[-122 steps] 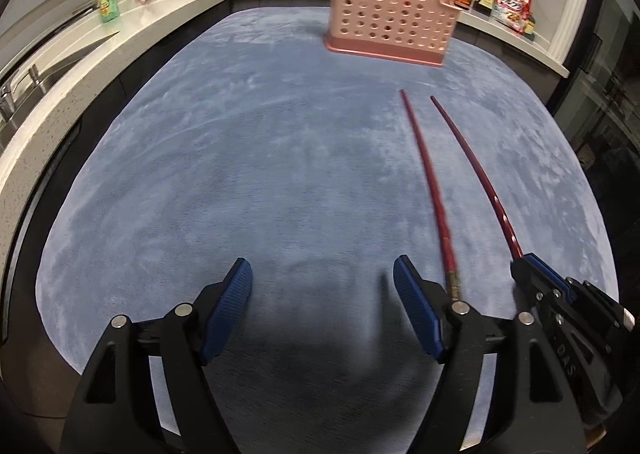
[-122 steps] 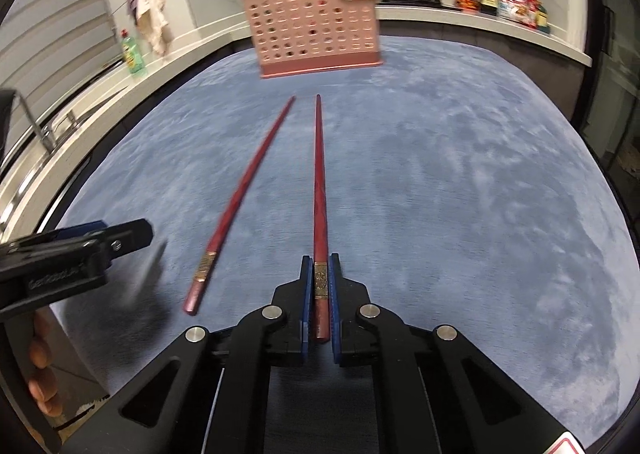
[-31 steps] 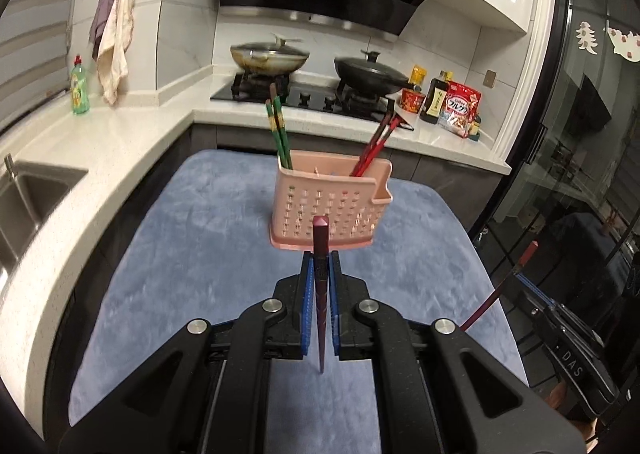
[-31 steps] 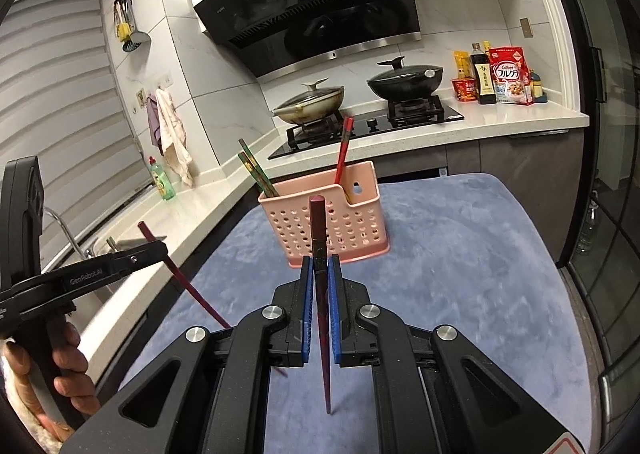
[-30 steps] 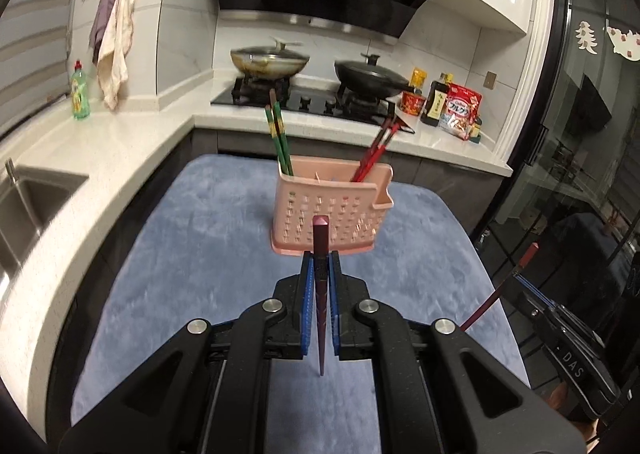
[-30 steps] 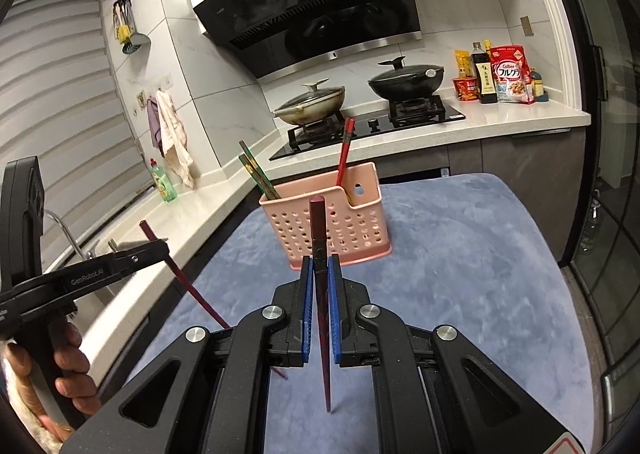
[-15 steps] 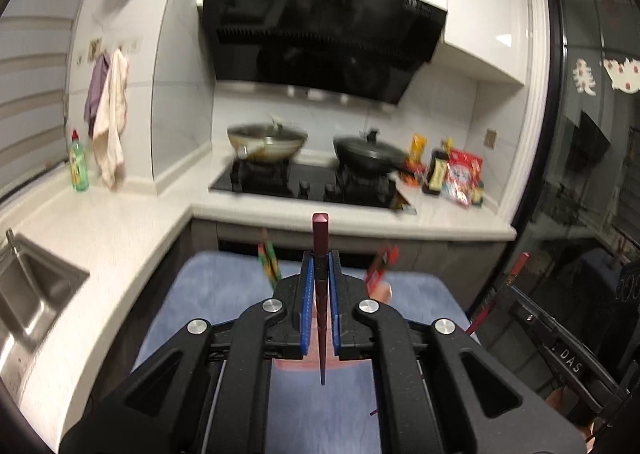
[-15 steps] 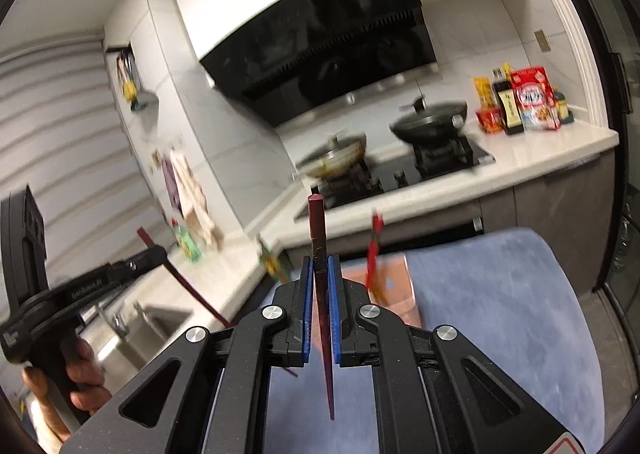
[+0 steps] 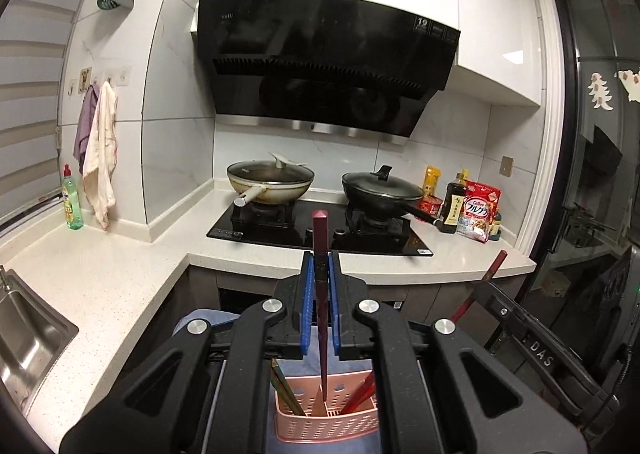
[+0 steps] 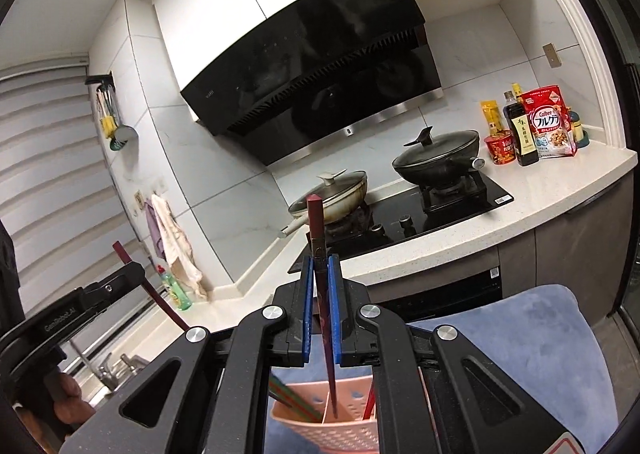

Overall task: Organize utensils
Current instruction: 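Lower the chopsticks into the pink holder and open both tools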

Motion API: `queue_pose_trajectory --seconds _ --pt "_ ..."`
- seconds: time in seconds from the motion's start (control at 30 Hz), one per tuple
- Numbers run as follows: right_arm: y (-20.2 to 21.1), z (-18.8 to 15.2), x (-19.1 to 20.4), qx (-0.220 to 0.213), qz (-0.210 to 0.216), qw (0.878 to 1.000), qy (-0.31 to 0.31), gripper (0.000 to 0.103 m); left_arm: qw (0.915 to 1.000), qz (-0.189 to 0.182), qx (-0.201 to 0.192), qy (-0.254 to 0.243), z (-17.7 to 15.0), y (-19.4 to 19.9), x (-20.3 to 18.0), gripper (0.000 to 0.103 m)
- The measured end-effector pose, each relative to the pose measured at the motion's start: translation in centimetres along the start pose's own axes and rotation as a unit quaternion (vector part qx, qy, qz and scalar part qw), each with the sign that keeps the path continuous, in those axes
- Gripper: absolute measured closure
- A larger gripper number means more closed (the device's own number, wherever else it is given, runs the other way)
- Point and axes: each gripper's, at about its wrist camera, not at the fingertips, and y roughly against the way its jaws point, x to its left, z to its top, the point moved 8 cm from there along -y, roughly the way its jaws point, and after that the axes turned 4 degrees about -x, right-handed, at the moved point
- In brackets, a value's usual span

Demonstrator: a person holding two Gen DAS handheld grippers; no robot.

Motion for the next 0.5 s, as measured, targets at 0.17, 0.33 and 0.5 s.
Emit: queue_pose_trajectory --seconds 0.17,0.33,0.5 --pt "-2.3 -1.8 -0.6 0.019 -0.003 1.000 -0.002 0.096 0.9998 -0.003 0.020 0.003 -1.9 -2.0 0.3 0.096" --pt "-4.0 -4.3 -1.2 0.046 -0.006 0.999 -0.001 0.096 0.9991 -0.004 0.042 0.004 -3.8 -3.5 0.6 0.096" --pt "-4.7 -6.6 -1.7 0.069 -0.014 0.997 0.009 0.096 0.9981 -0.004 0.061 0.007 -5.6 -4.4 0.9 0.096"
